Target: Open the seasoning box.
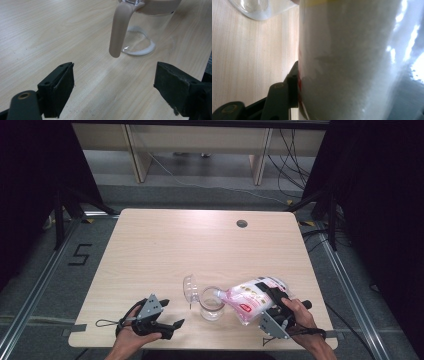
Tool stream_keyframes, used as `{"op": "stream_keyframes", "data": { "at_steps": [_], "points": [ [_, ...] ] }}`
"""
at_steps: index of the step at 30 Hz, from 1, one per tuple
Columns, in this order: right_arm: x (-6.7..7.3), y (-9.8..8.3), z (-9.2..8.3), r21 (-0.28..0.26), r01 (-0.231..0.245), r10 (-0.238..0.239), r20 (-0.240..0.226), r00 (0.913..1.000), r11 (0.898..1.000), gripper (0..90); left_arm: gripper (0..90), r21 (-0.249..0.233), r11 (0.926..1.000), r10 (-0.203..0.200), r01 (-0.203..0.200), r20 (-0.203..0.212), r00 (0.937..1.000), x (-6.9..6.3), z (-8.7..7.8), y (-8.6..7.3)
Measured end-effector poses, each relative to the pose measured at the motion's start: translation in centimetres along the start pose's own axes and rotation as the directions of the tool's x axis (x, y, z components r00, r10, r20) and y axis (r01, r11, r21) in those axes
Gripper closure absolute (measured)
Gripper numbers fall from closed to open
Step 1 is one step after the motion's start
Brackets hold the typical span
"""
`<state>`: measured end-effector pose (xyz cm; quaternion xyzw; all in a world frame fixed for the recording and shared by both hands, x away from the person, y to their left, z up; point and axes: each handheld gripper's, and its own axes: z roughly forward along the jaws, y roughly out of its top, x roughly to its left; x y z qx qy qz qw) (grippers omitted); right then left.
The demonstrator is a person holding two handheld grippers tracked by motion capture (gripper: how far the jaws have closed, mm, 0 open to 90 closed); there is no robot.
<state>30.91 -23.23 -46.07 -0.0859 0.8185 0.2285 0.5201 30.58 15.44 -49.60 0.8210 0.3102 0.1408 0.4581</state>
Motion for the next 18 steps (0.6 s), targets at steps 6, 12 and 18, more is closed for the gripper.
{"op": "stream_keyframes", "data": {
  "at_steps": [6, 12, 18],
  "points": [
    [0.02, 0.17, -0.02, 0.011, 0.031, -0.031, 0.006, 0.9995, 0.999, 50.0, 16.1, 0.000, 1.0000, -0.001, 0.001, 0.000, 1.0000, -0.01, 0.02, 0.00],
    [-0.65, 0.54, -0.04, 0.017, 0.165, -0.166, 0.027, 0.9858, 0.986, 50.1, 16.1, -0.008, 0.9999, -0.010, 0.010, 0.000, 1.0000, -0.08, 0.08, -0.01],
    [-0.61, 0.72, -0.13, 0.032, 0.173, -0.174, 0.034, 0.9842, 0.984, 50.2, 16.1, 0.000, 1.0000, 0.001, -0.001, -0.005, 1.0000, -0.03, 0.04, 0.01]
  ]
}}
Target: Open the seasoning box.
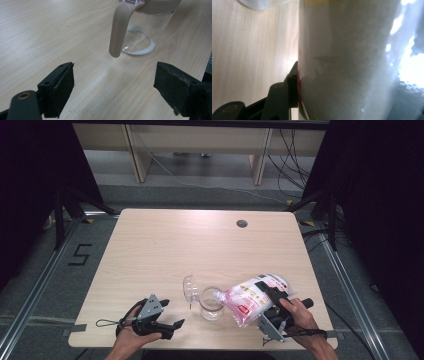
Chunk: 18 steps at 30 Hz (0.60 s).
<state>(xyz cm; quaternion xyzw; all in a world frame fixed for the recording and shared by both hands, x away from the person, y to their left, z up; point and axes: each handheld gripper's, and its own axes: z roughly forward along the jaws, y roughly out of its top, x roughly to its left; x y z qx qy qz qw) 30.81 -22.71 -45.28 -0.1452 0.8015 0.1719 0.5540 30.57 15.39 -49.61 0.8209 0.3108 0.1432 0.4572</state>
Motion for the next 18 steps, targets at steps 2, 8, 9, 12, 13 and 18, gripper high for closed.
{"op": "stream_keyframes", "data": {
  "at_steps": [2, 8, 9, 12, 13, 18],
  "points": [
    [0.19, 0.01, -0.03, 0.013, -0.023, 0.023, 0.000, 0.9997, 1.000, 50.2, 16.1, -0.010, 0.9999, -0.011, 0.011, 0.006, 0.9999, -0.05, 0.06, -0.01],
    [-0.06, -0.02, -0.12, 0.025, 0.010, -0.011, 0.007, 0.9999, 1.000, 50.3, 16.1, -0.005, 0.9996, -0.027, 0.027, 0.005, 0.9996, -0.17, 0.11, -0.07],
    [0.05, -0.01, -0.16, 0.037, 0.001, -0.001, 0.005, 1.0000, 0.999, 50.4, 16.1, -0.004, 0.9996, -0.027, 0.027, 0.005, 0.9996, -0.17, 0.11, -0.07],
    [-0.10, -0.01, -0.09, 0.027, 0.030, -0.030, 0.010, 0.9995, 0.999, 50.4, 16.1, -0.005, 0.9996, -0.027, 0.027, 0.005, 0.9996, -0.16, 0.11, -0.06],
    [-0.32, 0.06, -0.08, 0.019, 0.069, -0.069, 0.022, 0.9974, 0.997, 50.4, 16.1, -0.005, 0.9996, -0.028, 0.028, 0.005, 0.9996, -0.17, 0.11, -0.06],
    [-0.11, 0.18, -0.13, 0.037, 0.059, -0.060, 0.013, 0.9981, 0.998, 50.5, 16.1, -0.003, 0.9996, -0.027, 0.027, 0.001, 0.9996, -0.17, 0.06, -0.05]
  ]
}}
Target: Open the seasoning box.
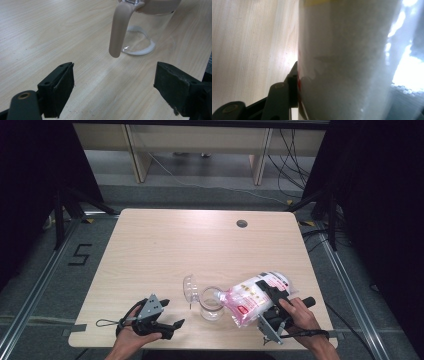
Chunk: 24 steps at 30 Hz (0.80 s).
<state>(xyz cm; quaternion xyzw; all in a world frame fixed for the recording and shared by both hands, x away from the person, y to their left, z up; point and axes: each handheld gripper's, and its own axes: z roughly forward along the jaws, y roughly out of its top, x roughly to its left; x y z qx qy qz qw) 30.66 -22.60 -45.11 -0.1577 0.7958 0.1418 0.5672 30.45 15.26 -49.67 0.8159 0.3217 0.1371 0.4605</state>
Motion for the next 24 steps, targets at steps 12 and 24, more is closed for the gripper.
{"op": "stream_keyframes", "data": {
  "at_steps": [12, 24],
  "points": [
    [-0.14, 0.52, -0.03, 0.031, 0.116, -0.116, 0.012, 0.9931, 0.993, 50.7, 16.1, 0.000, 1.0000, 0.001, -0.001, 0.000, 1.0000, 0.00, 0.00, 0.01],
    [-0.41, 0.69, -0.16, 0.040, 0.169, -0.171, 0.035, 0.9847, 0.985, 50.9, 16.1, -0.002, 1.0000, 0.001, -0.001, 0.003, 1.0000, 0.00, 0.02, 0.00]
  ]
}}
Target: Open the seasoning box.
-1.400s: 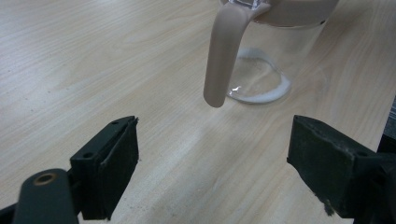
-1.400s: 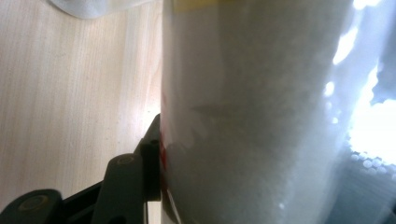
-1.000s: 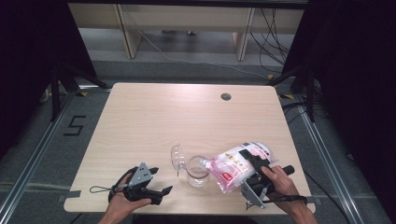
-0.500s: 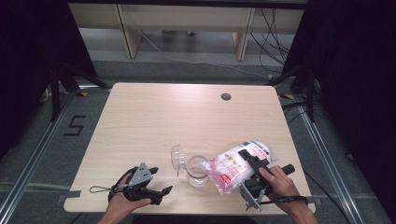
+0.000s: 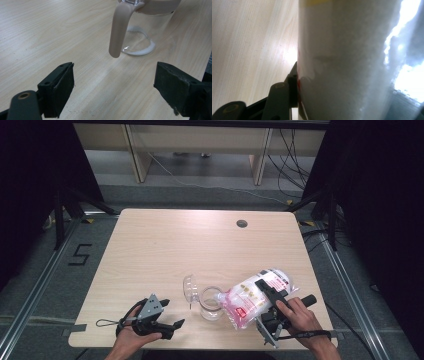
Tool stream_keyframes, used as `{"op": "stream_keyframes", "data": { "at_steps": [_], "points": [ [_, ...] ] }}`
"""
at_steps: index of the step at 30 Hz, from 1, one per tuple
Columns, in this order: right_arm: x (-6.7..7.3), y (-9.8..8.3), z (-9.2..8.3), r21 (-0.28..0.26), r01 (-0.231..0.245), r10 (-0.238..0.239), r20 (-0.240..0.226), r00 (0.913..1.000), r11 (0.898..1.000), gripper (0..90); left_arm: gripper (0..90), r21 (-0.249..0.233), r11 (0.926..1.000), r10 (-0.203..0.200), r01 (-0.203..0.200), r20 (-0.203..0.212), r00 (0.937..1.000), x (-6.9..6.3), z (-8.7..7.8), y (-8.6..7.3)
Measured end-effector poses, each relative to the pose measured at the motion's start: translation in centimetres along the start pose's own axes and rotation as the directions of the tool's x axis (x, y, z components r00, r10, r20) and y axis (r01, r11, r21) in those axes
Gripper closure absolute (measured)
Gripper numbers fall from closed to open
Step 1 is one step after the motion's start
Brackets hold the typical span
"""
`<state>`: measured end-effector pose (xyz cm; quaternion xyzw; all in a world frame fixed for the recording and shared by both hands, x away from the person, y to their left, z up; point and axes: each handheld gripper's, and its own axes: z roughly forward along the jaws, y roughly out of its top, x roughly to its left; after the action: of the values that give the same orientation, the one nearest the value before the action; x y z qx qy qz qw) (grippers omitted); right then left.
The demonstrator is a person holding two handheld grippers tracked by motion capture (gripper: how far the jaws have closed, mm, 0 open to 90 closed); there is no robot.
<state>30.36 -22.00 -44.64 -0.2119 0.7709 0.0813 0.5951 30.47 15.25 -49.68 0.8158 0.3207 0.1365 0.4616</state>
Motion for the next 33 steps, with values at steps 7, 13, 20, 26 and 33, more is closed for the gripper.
{"op": "stream_keyframes", "data": {
  "at_steps": [7, 13, 20, 26, 33],
  "points": [
    [-0.02, 0.24, -0.03, 0.010, 0.030, -0.030, 0.004, 0.9995, 1.000, 51.1, 16.1, -0.001, 1.0000, -0.001, 0.001, 0.001, 1.0000, 0.01, 0.02, 0.00],
    [-0.21, 0.52, -0.03, 0.020, 0.060, -0.060, 0.007, 0.9982, 0.998, 51.2, 16.1, 0.000, 1.0000, 0.000, 0.000, -0.002, 1.0000, -0.01, -0.01, 0.01],
    [-0.21, 0.65, 0.07, 0.021, 0.075, -0.075, 0.009, 0.9971, 0.997, 51.3, 16.1, 0.000, 1.0000, 0.001, -0.001, 0.001, 1.0000, 0.00, 0.03, 0.00],
    [-0.61, 0.72, 0.18, -0.003, 0.114, -0.114, 0.042, 0.9926, 0.993, 51.4, 16.1, 0.002, 1.0000, 0.002, -0.002, -0.001, 1.0000, 0.01, 0.05, 0.00],
    [-0.43, 0.75, -0.02, 0.029, 0.081, -0.082, 0.019, 0.9965, 0.996, 51.6, 16.1, 0.001, 1.0000, 0.000, 0.000, 0.000, 1.0000, 0.00, 0.06, -0.01]
  ]
}}
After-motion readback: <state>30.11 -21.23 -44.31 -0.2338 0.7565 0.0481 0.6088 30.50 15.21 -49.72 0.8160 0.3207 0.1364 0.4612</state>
